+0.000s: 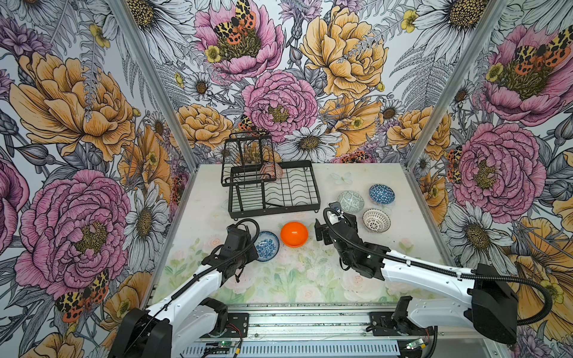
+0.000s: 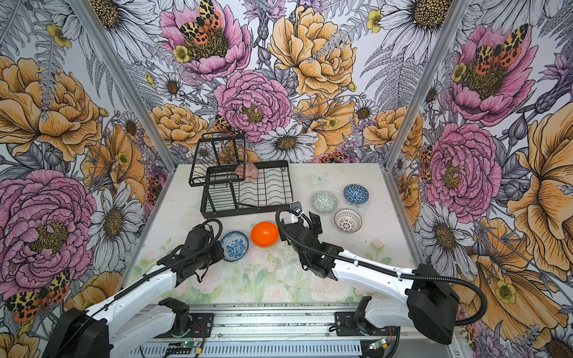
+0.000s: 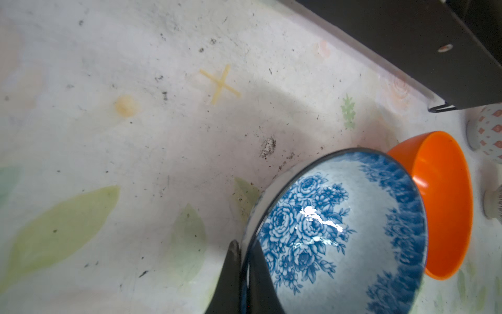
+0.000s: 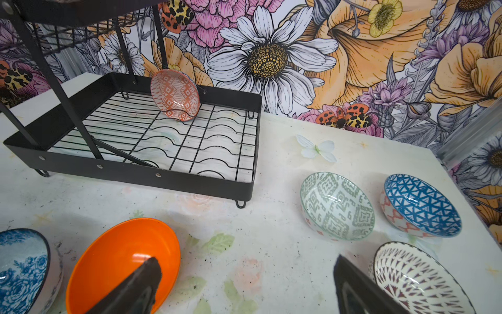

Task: Load bowls into a dish rack
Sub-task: Pick up the bowl from the center of the table, then place the bowl in the dish rack.

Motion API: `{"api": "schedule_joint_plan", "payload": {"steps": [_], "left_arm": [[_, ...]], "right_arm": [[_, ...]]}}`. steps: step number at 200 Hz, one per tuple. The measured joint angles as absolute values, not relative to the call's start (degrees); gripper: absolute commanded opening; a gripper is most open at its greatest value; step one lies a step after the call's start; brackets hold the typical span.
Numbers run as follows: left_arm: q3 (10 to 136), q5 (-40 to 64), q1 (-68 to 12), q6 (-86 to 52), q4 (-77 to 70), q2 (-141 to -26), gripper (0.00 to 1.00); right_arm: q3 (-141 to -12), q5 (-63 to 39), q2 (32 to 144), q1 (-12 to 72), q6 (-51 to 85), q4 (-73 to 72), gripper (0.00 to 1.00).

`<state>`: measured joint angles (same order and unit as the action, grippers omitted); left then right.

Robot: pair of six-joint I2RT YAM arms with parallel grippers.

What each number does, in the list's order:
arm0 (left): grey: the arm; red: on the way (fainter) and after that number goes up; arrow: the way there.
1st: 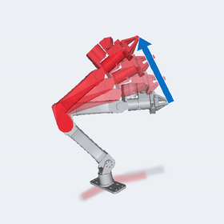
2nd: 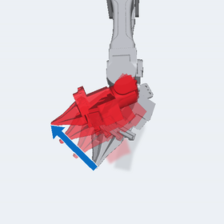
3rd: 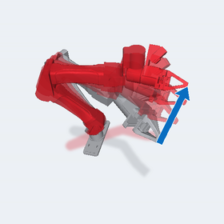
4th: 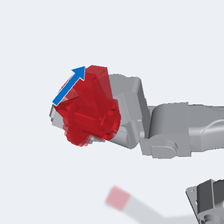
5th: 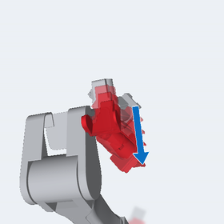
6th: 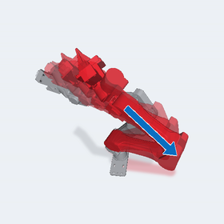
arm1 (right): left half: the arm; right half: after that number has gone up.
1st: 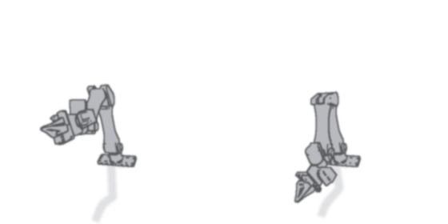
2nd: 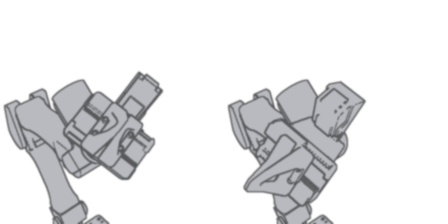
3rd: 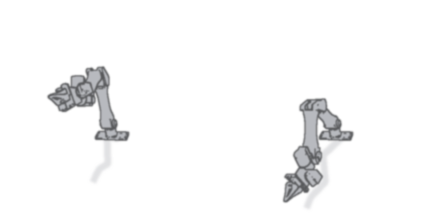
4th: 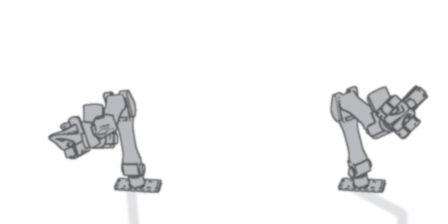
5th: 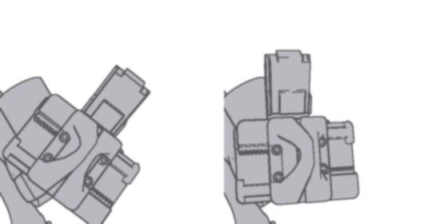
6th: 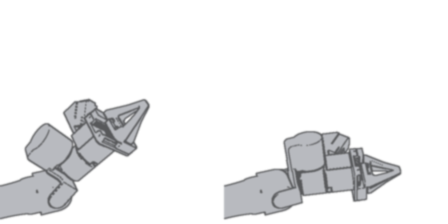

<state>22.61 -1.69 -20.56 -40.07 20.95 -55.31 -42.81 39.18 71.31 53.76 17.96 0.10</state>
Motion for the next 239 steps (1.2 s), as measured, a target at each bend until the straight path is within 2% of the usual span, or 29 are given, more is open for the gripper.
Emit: {"api": "schedule_joint_plan", "payload": {"steps": [46, 96, 169, 239], "left_arm": [[22.87, -1.89, -20.23, -42.04, 19.88, -44.21, 0.0], [27.66, -7.35, -28.14, -43.2, 13.87, -40.4, 0.0], [35.86, -23.24, -42.48, -44.12, 0.56, -56.8, 0.0], [47.81, -30.44, -47.35, -37.87, -12.71, -70.65, 0.0]], "right_arm": [[-48.38, 36.49, 71.42, 53.56, 19.94, 2.85, 0.99], [-57.47, 30.87, 70.35, 52.03, 24.95, 7.44, 1.0], [-73.84, 19.75, 69.17, 49.28, 35.62, 14.59, 0.99], [-78.61, 9.21, 75.09, 46.89, 45.67, 16.12, 0.99]]}}
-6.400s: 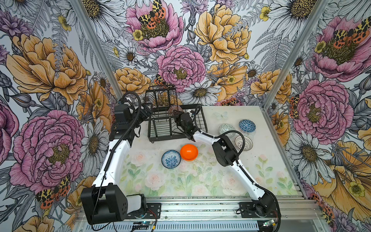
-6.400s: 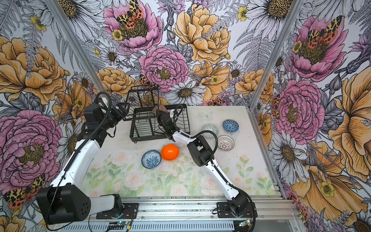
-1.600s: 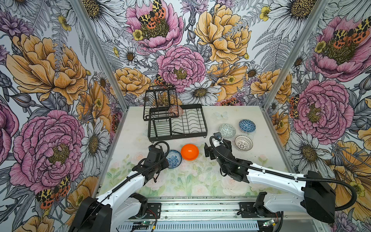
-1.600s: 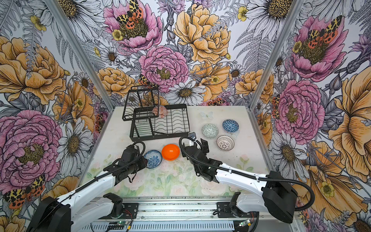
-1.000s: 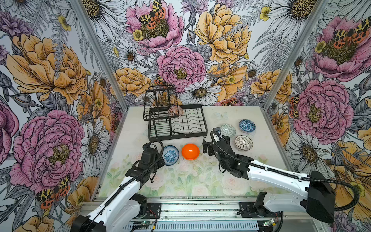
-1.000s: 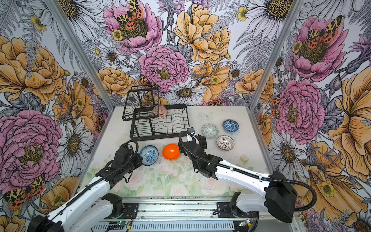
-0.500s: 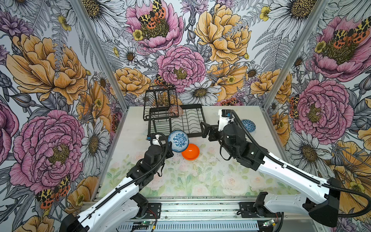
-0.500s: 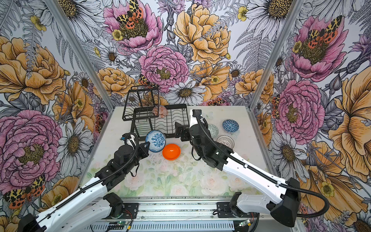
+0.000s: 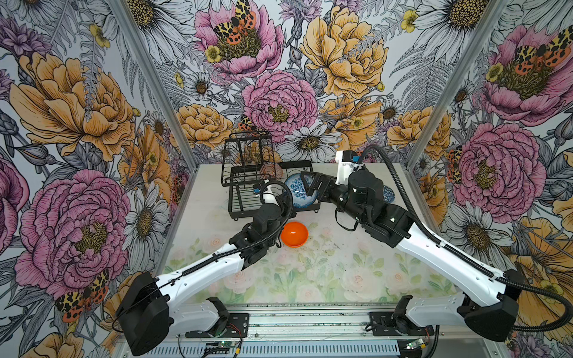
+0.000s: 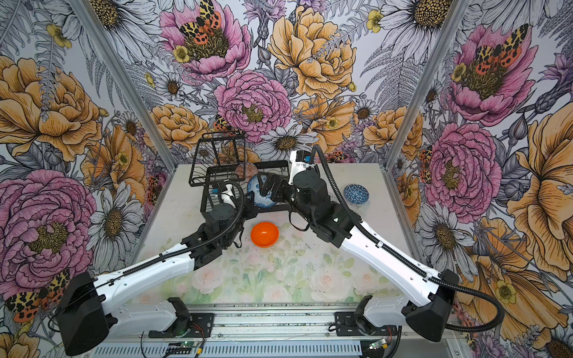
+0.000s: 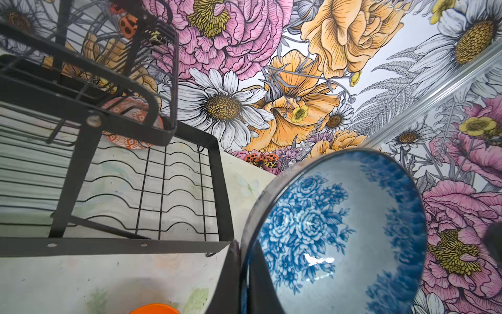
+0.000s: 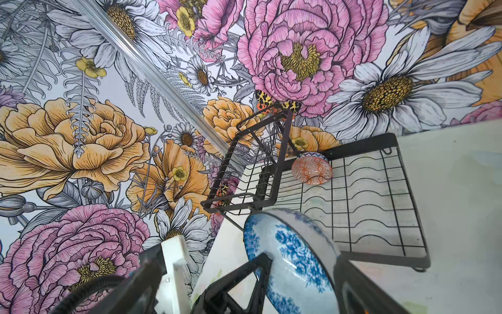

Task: Load bowls into a dish rack
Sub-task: Place the bowl in the dish rack.

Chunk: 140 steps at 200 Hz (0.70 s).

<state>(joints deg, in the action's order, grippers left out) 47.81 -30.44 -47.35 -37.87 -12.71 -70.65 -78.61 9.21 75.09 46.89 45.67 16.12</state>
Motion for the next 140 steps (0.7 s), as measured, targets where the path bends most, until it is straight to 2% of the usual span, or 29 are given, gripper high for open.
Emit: {"api": "schedule_joint_plan", "payload": {"steps": [58, 140], "left_arm": [[48.45, -33.95, -50.52, -32.1, -20.82, -75.81, 0.0], [45.43, -37.78, -52.14, -27.0, -32.1, -77.17, 0.0]], "right_arm": [[-78.83, 4.43, 76.64, 45.56, 50.0, 17.12, 0.93], [-79.05, 1.43, 77.12, 41.93, 54.0, 17.1, 0.83]]}}
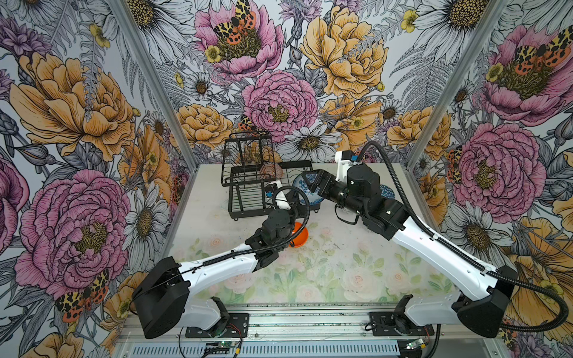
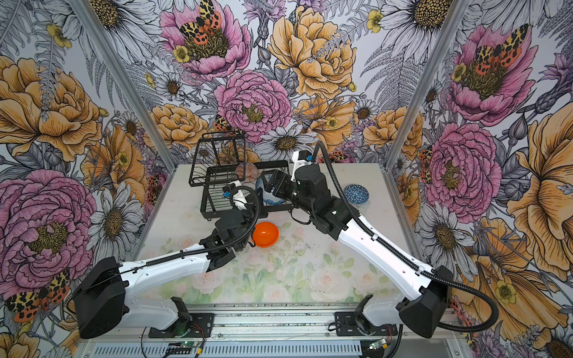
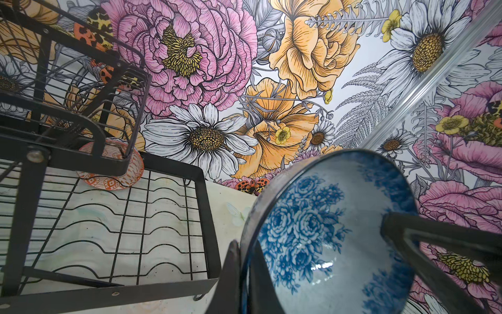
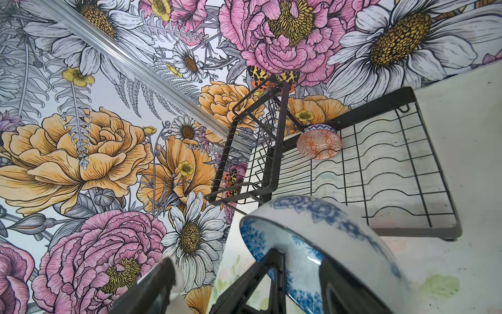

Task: Load bowls into a dish rack
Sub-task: Place the bowl in the dish rack.

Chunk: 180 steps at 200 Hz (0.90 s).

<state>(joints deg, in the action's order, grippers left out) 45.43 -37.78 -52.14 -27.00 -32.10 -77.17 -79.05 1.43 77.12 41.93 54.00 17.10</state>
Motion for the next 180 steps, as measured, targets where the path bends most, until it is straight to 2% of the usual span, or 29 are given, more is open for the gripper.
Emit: {"api": "schedule_joint_plan", "payload": {"steps": [111, 180], "left_arm": [[42.26, -40.58, -52.71, -19.42, -45.78, -82.74, 0.0], [41.87, -43.16, -52.71, -13.8, -52.84, -85.38, 0.0]], "right_arm": [[-80.82, -2.2, 82.39, 38.98, 59.0, 17.19, 0.74], [-85.14, -5.1, 87.85, 37.36, 60.75, 17.82, 0.59]]}}
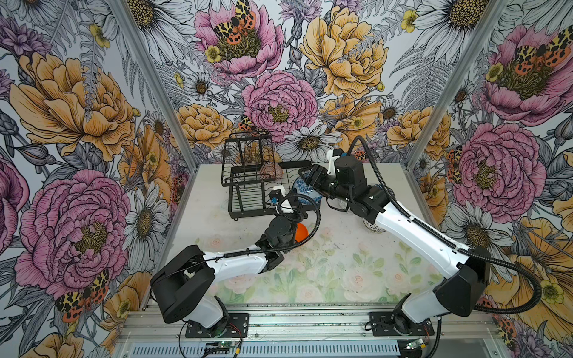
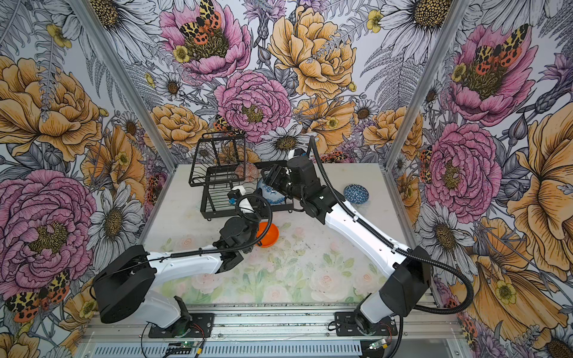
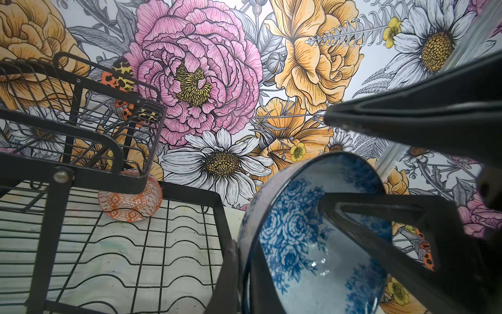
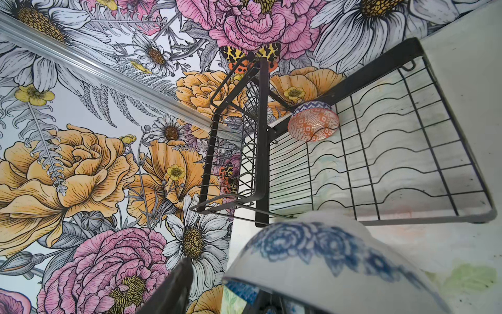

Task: Load bowls into a dish rack
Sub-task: Place the bowl in the dish rack.

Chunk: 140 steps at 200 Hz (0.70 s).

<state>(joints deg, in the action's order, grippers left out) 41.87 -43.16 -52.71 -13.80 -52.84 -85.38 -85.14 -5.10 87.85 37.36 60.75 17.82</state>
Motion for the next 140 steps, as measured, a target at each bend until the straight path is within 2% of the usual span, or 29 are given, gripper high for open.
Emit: {"api": "schedule_joint_plan", "payload": {"steps": [49, 93, 132, 140], "left_arm": [[41.87, -44.86, -52.69, -9.89, -55.96, -86.61, 0.0], [41.89, -45.5, -52.64, -7.33, -57.28, -87.99, 0.0], [42.3, -43.16, -53.39, -7.38, -59.92, -87.13, 0.0], [42.41, -42.74, -53.34, -7.55, -60.27, -86.72, 0.04]], "right_arm": [[-88.9, -8.34, 92.86, 36.27, 62.0, 18.65, 0.41], [-92.44, -11.79, 96.14, 35.18, 62.59, 19.4, 0.19], [-94.21, -10.17, 99.57, 31.94, 61.12, 17.43, 0.03], [-94.3, -9.65, 100.25, 31.33, 61.04, 18.0, 0.0]]}}
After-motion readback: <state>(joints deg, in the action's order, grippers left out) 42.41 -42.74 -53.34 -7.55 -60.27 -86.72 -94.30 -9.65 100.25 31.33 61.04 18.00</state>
